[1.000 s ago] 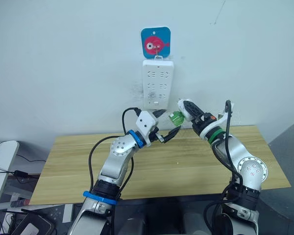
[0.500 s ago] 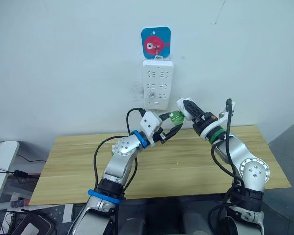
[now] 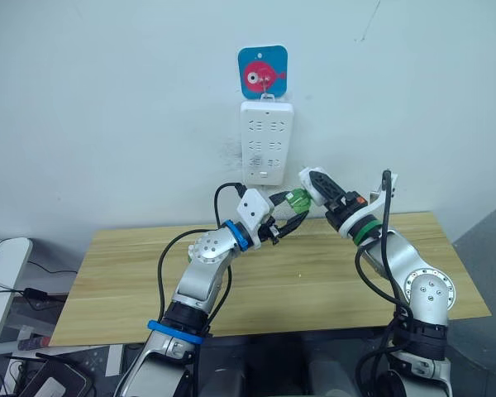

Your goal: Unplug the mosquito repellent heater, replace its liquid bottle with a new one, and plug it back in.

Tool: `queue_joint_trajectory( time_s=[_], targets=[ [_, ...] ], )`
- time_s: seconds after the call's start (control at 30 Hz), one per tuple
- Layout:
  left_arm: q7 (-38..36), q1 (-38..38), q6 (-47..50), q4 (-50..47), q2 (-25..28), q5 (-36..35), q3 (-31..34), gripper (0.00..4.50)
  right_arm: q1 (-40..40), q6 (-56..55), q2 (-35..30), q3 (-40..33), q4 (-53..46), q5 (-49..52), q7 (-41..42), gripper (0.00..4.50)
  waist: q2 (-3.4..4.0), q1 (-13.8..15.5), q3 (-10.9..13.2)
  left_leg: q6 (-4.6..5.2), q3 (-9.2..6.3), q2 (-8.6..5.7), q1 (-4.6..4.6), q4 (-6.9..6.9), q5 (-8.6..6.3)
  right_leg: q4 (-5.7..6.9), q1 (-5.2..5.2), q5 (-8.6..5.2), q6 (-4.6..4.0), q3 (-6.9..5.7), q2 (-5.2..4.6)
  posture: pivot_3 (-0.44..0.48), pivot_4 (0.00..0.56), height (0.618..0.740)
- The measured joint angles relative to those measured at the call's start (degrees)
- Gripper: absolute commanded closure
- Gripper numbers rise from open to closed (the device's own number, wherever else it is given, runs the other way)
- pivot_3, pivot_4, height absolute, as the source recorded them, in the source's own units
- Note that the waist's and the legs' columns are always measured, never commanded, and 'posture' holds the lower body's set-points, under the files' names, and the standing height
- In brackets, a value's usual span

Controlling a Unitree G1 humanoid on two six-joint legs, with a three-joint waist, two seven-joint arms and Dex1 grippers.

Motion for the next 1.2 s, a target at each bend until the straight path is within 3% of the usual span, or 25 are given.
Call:
queue_joint_trajectory(
  time_s=[0.03,0.07,0.57,0.7,0.83,1.0,1.13,1.2],
  targets=[
    [0.02,0.00,0.14,-0.36,-0.02,-0.18,0.00,0.09,0.06,-0.06,-0.20,-0.01,0.05,0.01,0.01,1.55,0.00,0.01,0.00,0.00,0.00,0.00,0.00,0.00,0.00,0.00,0.00,0.00,0.00,0.01,0.00,-0.035,0.127,0.740],
    [0.02,-0.03,0.43,-0.72,0.00,-0.39,0.00,0.06,0.06,-0.20,-0.44,-0.01,0.05,0.07,0.10,1.55,0.00,0.02,0.00,0.00,0.00,0.00,0.00,0.00,0.00,0.00,0.00,0.00,0.00,0.00,0.00,-0.035,0.127,0.740],
    [-0.03,-0.05,2.06,-0.90,0.33,-0.45,-0.05,0.06,0.06,-1.32,-0.67,0.57,0.05,0.32,0.19,1.55,0.00,0.00,0.00,0.01,0.02,0.01,0.00,0.00,0.00,0.00,0.00,0.00,0.00,0.00,0.00,-0.043,0.130,0.740],
    [-0.16,-0.05,2.06,-0.90,0.18,-0.52,-0.05,0.91,0.07,-1.33,-0.73,0.65,0.05,0.80,0.18,1.55,0.00,0.00,0.00,0.01,0.01,0.01,0.00,0.00,0.00,0.00,0.00,0.00,0.00,0.00,0.00,-0.043,0.132,0.740],
    [-1.26,-0.02,2.07,-0.95,0.16,-0.52,-0.49,2.20,0.09,-1.54,-0.82,1.04,0.04,0.85,0.12,1.55,0.00,-0.01,0.00,0.01,0.02,0.00,0.00,0.00,0.00,0.00,0.00,0.00,0.00,0.00,0.00,-0.042,0.132,0.740],
    [-1.38,0.31,2.08,-1.12,0.47,-0.53,-0.57,2.26,0.27,-1.36,-1.12,1.50,0.04,1.27,-0.21,1.55,0.00,0.00,0.00,0.01,0.03,0.02,0.00,0.00,0.00,0.00,0.00,0.00,0.00,0.00,0.01,-0.039,0.133,0.740],
    [-2.00,0.49,1.99,-1.58,1.14,-0.64,-0.50,2.26,0.28,0.92,-3.56,2.36,0.07,3.85,0.51,0.21,0.00,0.00,0.00,0.01,0.03,0.03,0.00,0.00,0.00,-0.01,0.00,0.00,0.00,0.01,0.01,-0.039,0.133,0.740],
    [-3.75,0.67,1.39,-1.80,2.91,-0.95,-0.42,2.26,0.27,4.44,-7.80,3.27,0.51,6.37,2.74,0.06,0.00,0.01,0.00,0.02,0.04,0.03,0.00,0.00,0.00,-0.01,0.00,0.00,0.00,0.00,0.01,-0.034,0.133,0.740]
  ],
)
